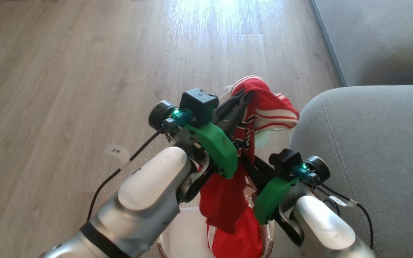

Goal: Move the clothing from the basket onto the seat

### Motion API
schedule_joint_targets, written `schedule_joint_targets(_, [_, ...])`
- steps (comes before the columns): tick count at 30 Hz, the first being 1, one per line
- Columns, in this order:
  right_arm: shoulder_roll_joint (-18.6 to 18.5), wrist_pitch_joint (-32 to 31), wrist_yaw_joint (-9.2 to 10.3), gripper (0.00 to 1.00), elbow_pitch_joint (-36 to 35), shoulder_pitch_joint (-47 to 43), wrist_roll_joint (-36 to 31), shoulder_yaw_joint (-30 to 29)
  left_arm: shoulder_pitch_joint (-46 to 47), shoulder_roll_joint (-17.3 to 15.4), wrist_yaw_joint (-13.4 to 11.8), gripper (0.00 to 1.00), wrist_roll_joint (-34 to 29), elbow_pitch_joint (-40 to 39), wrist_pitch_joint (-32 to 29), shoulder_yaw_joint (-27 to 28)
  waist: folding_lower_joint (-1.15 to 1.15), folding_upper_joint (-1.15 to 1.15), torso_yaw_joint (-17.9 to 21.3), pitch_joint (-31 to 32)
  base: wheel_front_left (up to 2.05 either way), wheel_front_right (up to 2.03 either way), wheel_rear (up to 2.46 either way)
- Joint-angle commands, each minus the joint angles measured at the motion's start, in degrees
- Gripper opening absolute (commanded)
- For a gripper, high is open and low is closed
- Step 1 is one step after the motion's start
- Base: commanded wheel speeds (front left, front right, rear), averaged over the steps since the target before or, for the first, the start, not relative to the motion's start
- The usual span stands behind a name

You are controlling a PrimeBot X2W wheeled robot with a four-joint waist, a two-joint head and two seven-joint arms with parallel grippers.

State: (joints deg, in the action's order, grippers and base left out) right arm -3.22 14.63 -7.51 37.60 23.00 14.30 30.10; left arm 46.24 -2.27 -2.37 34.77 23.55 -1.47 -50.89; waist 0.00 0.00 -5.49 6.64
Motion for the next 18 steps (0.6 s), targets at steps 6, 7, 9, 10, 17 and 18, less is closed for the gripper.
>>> schedule_joint_targets(6, [0.35, 0.37, 0.02, 0.0, -2.91, 2.39, -0.84, -2.28, 2.27, -2.18, -1.49, 0.0, 0.89, 1.62, 1.11, 3.08, 0.0, 0.0, 1.13, -0.43, 0.0, 0.0, 0.0])
schedule_joint_targets(7, [0.35, 0.37, 0.02, 0.0, -3.21, 2.27, -1.05, -2.87, 2.09, -2.41, -1.72, 0.0, 0.74, 2.18, 1.48, 3.13, 0.0, 0.0, 1.41, -0.54, 0.0, 0.0, 0.0])
schedule_joint_targets(9, [0.35, 0.37, 0.02, 0.0, -3.68, 2.07, -1.75, -4.17, 1.42, -2.43, -2.06, 0.37, 1.13, 3.08, 2.88, 3.73, 0.0, 0.0, 2.0, -0.75, 0.0, 0.0, 0.0])
schedule_joint_targets(10, [0.35, 0.37, 0.02, 0.0, -3.92, 1.97, -2.14, -4.85, 1.1, -2.47, -2.09, 0.54, 1.21, 3.6, 3.44, 3.82, 0.0, 0.0, 2.33, -0.85, 0.0, 0.0, 0.0])
schedule_joint_targets(17, [0.35, 0.37, 0.02, 0.0, -5.56, 1.45, -5.9, -11.21, -1.06, -2.51, -1.8, 1.0, 1.77, 6.92, 6.89, 3.86, 0.0, 0.0, 5.11, -1.63, 0.0, 0.0, 0.0])
schedule_joint_targets(18, [0.35, 0.37, 0.02, 0.0, -5.89, 1.42, -6.6, -12.28, -1.33, -2.6, -1.79, 1.0, 1.68, 7.47, 7.19, 3.71, 0.0, 0.0, 5.6, -1.76, 0.0, 0.0, 0.0])
